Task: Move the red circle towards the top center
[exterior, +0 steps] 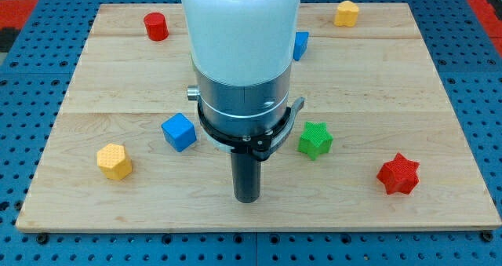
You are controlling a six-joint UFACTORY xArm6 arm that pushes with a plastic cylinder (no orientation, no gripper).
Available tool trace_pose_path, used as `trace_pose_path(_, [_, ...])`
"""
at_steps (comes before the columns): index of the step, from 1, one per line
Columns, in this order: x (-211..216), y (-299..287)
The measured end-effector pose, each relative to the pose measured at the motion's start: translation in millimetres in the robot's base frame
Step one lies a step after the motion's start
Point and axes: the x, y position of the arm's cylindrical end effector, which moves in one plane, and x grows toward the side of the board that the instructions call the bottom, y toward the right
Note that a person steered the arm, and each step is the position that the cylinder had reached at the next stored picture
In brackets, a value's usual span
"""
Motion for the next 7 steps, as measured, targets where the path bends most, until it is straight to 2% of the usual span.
trace_pose_path(6, [-20.4,14.1])
trace_pose_path(7, [-63.9,33.2])
